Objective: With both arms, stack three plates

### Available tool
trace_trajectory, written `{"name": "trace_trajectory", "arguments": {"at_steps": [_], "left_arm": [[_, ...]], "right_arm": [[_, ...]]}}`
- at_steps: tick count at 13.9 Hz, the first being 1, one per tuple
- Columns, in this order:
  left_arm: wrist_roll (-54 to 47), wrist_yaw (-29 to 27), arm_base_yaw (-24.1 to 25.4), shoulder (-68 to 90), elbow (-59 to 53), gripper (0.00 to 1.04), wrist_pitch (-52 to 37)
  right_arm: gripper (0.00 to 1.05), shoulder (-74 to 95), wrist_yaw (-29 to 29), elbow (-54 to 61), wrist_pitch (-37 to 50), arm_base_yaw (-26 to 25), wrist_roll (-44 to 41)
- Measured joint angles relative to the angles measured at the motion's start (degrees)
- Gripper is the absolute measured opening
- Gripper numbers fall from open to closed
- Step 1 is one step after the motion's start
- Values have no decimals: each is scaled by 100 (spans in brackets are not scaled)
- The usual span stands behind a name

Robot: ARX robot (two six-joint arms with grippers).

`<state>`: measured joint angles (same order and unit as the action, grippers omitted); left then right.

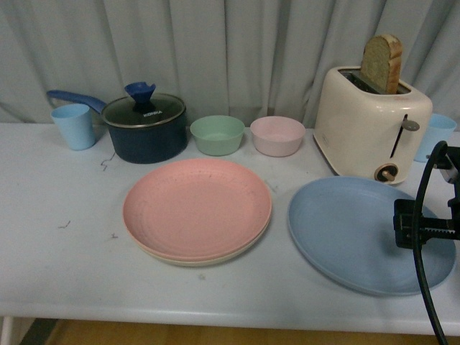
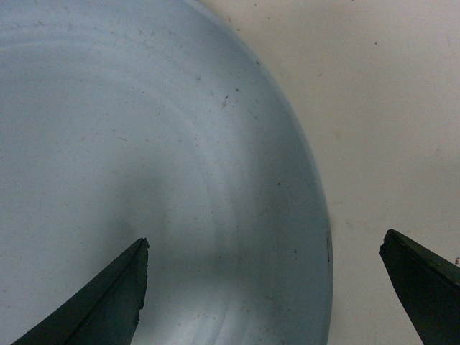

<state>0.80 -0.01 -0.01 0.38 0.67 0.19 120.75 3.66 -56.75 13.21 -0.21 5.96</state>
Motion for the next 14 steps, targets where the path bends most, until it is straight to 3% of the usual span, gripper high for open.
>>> {"name": "trace_trajectory", "arguments": {"at_steps": [7,12,14], "left_arm": [[0,0,0,0,0,98,2],[0,0,0,0,0,98,2],[0,0,0,0,0,98,0]], "right_arm": [[97,17,0,0,94,0,15],[81,17,0,13,160,0,17],[63,17,0,35,227,-2,13]]}}
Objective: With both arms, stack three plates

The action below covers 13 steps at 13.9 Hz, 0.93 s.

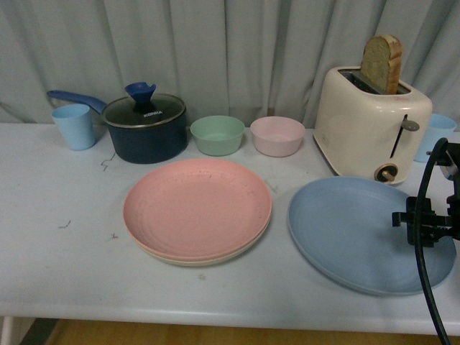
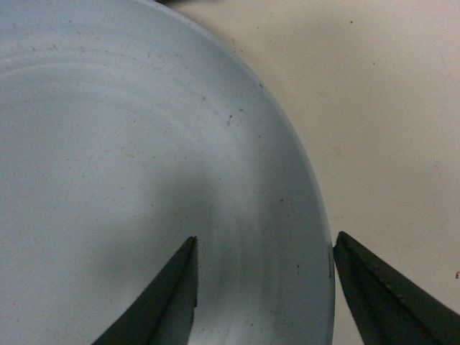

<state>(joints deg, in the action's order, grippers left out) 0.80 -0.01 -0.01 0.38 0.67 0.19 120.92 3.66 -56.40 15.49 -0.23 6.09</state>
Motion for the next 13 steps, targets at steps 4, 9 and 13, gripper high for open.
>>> {"name": "trace_trajectory", "arguments": {"at_steps": [4,9,13], "left_arm": [[0,2,0,0,0,98,2],[0,0,0,0,0,98,0],[0,0,0,0,0,98,2]], "right_arm": [[2,-1419,-514,879,234,-627,-420],[2,-1764,-1104,-422,-267,522,616],[2,-223,-892,-1825,-953,1567,1593]]}}
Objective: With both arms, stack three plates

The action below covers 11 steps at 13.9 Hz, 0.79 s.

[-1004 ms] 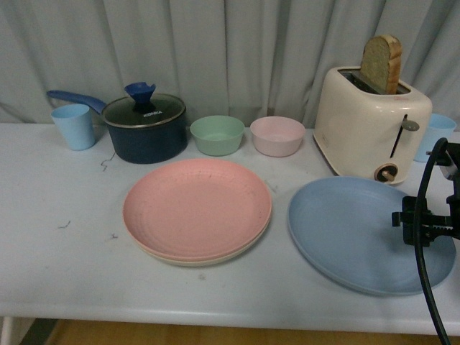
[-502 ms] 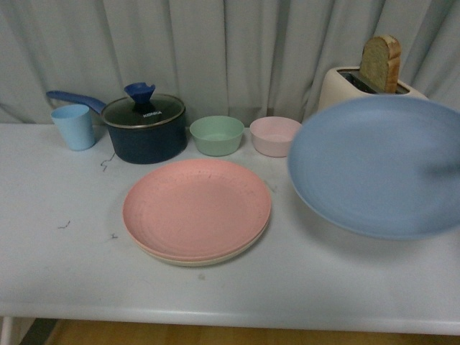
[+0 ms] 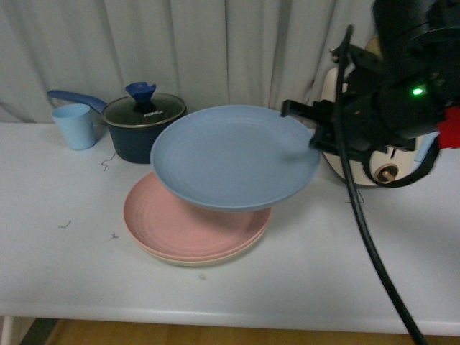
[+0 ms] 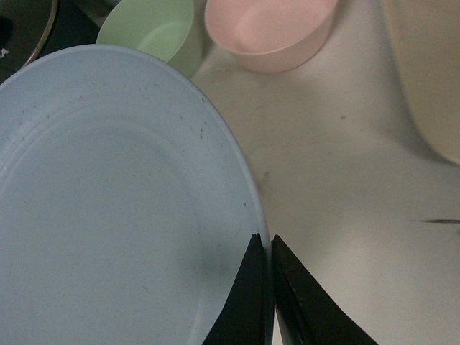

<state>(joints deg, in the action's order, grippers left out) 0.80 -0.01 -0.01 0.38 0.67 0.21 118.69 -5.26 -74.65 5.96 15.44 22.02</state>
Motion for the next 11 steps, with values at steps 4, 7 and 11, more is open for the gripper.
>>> {"name": "trace_trajectory", "arguments": {"at_steps": [4,7,11], "left_arm": [[0,2,0,0,0,98,0],[0,2,0,0,0,98,0],[0,2,0,0,0,98,-2]], "right_arm": [[2,881,262,-885,-334,409,402],[2,1113,319,-1095,-573,509,516],[2,1150,361,-1141,-726,719,533]]}}
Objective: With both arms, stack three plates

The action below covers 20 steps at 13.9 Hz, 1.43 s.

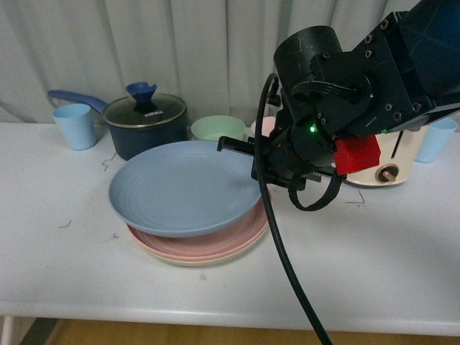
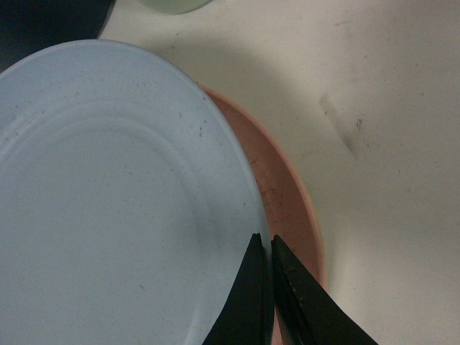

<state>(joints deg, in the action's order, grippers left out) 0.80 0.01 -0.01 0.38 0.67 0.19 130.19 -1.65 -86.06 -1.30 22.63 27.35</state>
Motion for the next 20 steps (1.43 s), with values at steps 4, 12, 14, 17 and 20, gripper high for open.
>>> {"name": "trace_trajectory", "arguments": {"at_steps": [4,12,14,17,20], "left_arm": [[0,0,0,0,0,98,2],[0,0,0,0,0,98,2],[0,0,0,0,0,98,0],[0,-4,0,0,0,98,2],[0,0,0,0,0,98,2]], "right_arm": [[39,87,168,90,-42,-70,-79],[30,-6354,636,5875,4087,-1902,-2581],[21,-6835,304,6369,4061,-2173,-2618],[6,-7604,249,7079,3895,-2282,-2649],[2,-9329,177,8185,3283,-2267,-2699]]}}
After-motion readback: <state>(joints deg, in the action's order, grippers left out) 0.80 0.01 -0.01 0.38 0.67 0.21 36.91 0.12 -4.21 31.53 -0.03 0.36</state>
